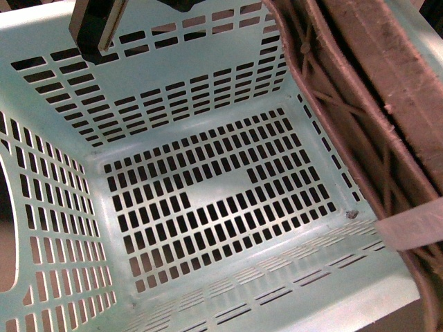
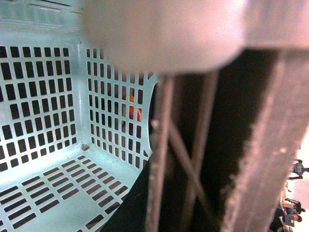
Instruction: Pick apple with right arm and hold basket with left
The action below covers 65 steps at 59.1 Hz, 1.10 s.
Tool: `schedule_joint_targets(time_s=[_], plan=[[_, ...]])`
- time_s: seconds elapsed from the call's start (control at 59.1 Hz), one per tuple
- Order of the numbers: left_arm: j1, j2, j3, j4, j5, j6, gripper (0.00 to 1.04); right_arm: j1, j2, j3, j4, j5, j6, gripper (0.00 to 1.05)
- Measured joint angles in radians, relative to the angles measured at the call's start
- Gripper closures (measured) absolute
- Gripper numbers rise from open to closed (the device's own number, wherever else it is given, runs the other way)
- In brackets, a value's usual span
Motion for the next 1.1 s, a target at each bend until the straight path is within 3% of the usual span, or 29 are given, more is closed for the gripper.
schedule_joint_targets(time_s=[0.169, 0.457, 0.643, 0.897, 1.033, 1.101], plan=[[0.0, 0.0, 0.0, 0.0, -0.001, 0.0, 0.9, 0.044, 0.076, -0.013, 0.046, 0.031, 0.002, 0.25], [0.0, 0.0, 0.0, 0.0, 0.0, 0.0, 0.9, 0.04, 0.14, -0.018, 0.084, 0.058, 0.003, 0.25], [0.0, 0.0, 0.0, 0.0, -0.001, 0.001, 0.9, 0.041, 0.144, -0.019, 0.088, 0.087, 0.003, 0.08], [-0.001, 0.001, 0.0, -0.003, -0.003, 0.007, 0.9, 0.002, 0.057, -0.019, 0.037, 0.142, -0.003, 0.09], [0.0, 0.0, 0.001, -0.005, -0.005, 0.008, 0.9, -0.085, -0.14, -0.042, -0.042, 0.322, -0.057, 0.09], [0.0, 0.0, 0.001, -0.005, -0.006, 0.01, 0.9, -0.108, -0.243, -0.066, -0.104, 0.367, -0.071, 0.09]])
